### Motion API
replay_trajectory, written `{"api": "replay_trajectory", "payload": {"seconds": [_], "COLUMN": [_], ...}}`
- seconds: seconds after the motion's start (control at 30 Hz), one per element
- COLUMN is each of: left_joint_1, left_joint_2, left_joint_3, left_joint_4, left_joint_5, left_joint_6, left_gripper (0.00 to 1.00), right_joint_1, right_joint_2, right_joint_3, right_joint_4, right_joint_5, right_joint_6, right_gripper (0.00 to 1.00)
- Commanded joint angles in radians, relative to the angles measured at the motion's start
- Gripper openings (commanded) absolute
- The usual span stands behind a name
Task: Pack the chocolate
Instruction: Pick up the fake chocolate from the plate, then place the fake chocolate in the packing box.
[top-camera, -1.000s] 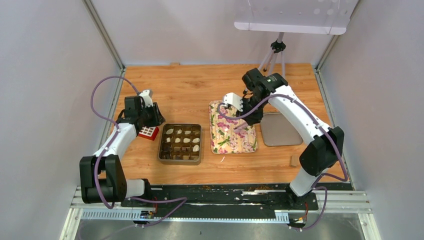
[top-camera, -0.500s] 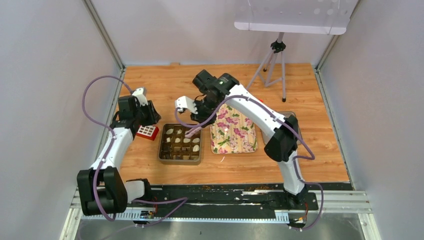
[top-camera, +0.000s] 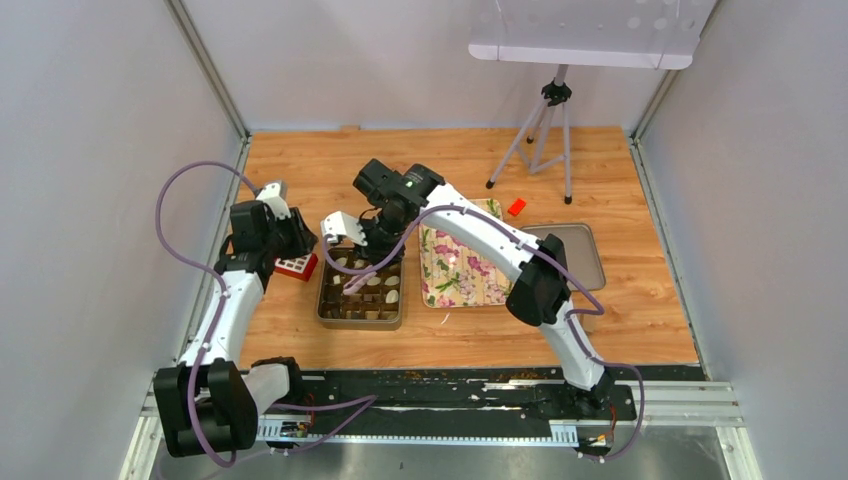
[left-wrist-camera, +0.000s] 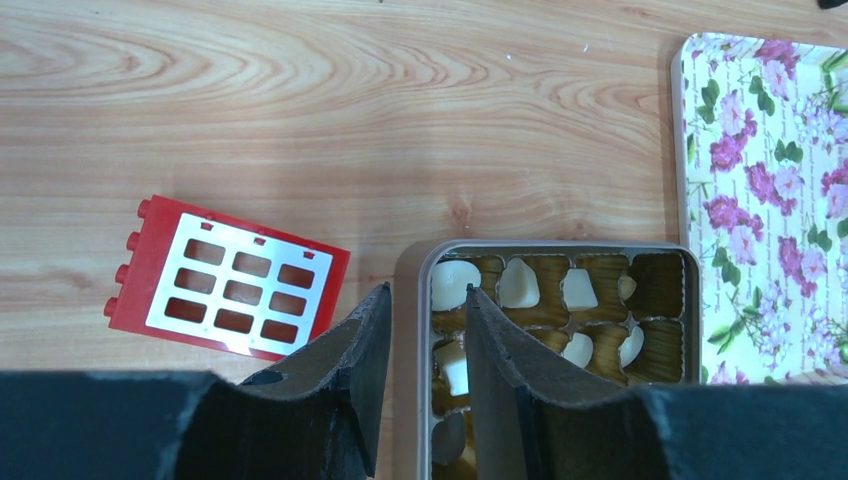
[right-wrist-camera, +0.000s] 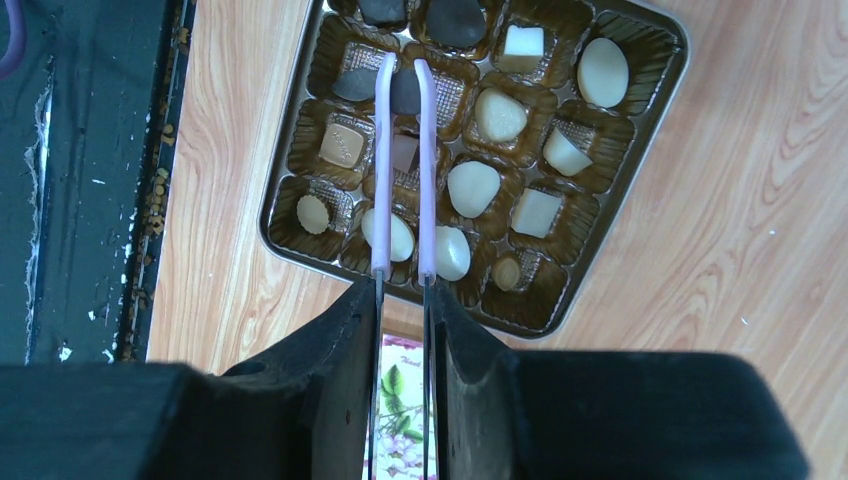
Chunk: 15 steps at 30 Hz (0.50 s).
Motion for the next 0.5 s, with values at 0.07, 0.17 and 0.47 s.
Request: {"api": "replay_trajectory", "payload": {"seconds": [0.07, 0.17, 0.47], "left_joint_1": [0.008, 0.008, 0.009], "left_joint_2": [-0.035, -0.037, -0.042], "left_joint_3": [-0.011, -0.014, -0.02], "left_joint_4": [0.022, 0.028, 0.038], "left_joint_5": [0.005, 0.008, 0.013], "left_joint_6": [-0.021, -0.023, -0.029], "left_gripper": [0.42, 0.42, 0.42], "right_joint_1": [0.018, 0.021, 0.022], "right_joint_2": [0.018, 0.019, 0.014], "right_joint_3": [0.033, 0.027, 0.021], "right_joint_4": [0.052, 0.062, 0.066], "right_joint_5": [0.0, 0.013, 0.026], "right_joint_6": [0.024, 0.034, 0.047], "right_gripper": [0.2, 0.27, 0.32]}}
